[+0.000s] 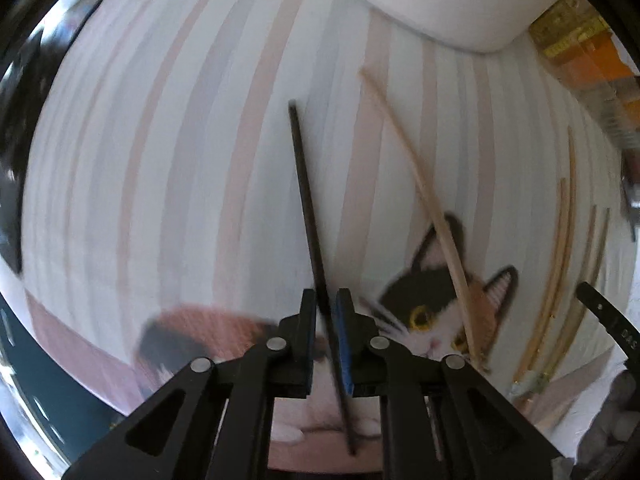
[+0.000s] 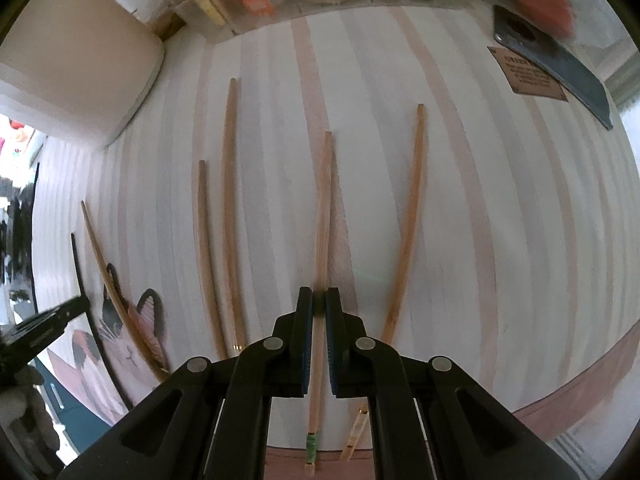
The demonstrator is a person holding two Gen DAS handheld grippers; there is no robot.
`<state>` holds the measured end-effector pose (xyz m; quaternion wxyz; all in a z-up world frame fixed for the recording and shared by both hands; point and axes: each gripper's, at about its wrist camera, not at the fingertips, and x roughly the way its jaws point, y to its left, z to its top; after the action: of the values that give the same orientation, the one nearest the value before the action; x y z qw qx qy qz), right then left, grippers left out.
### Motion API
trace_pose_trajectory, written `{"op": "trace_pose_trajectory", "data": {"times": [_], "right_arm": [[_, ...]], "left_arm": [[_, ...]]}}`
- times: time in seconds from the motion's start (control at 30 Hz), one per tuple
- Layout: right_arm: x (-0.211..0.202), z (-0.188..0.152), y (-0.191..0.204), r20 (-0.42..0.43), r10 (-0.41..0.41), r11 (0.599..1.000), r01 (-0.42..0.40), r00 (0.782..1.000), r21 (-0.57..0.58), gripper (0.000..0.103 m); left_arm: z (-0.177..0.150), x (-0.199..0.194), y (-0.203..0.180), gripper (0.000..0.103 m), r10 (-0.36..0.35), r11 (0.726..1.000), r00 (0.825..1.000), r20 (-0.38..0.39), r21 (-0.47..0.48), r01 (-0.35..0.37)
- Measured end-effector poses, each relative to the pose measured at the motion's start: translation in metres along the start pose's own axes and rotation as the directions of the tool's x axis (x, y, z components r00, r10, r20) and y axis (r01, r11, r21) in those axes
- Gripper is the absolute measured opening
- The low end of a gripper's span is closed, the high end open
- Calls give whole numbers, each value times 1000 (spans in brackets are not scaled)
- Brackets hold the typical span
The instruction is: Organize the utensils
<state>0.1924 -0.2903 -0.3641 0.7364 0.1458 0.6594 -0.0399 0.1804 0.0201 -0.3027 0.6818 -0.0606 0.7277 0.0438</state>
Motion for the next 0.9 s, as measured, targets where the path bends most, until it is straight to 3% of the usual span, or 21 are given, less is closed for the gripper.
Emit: {"op": "trace_pose_trajectory", "data": {"times": [0.13,0.23,0.43,0.53,0.6,0.67,0.77,0.9], "right_arm": [[0,1,3,-9,3,1000,-3,1000,4,7],[1,1,8,-11,-14,1000,14,1000,-18,7],[2,1,26,-14,-62,994,60,998,-88,7],[3,1,37,-15,-89,985,85,996,-153,8],[5,2,40,-33,-83,983,76,996,-170,8],[3,8,30,-55,-16,994,10,998,-112,9],[2,15,13,-88,67,998,-68,994,-14,27],[-1,18,4,-83,100,995,-98,991,30,27]], "left_arm": [[-17,1,-13,11,77,996,996,43,37,-78],[-20,-1,-41,5,111,989,989,94,91,-120],[-14,9,-83,4,160,954,971,179,224,-199],[-7,9,-87,4,154,958,974,167,217,-189],[7,2,-65,5,132,969,979,156,188,-160],[9,3,-45,5,94,983,985,147,145,-116],[9,3,-41,5,66,991,989,131,110,-80],[15,3,-27,5,69,991,991,116,107,-82]]}}
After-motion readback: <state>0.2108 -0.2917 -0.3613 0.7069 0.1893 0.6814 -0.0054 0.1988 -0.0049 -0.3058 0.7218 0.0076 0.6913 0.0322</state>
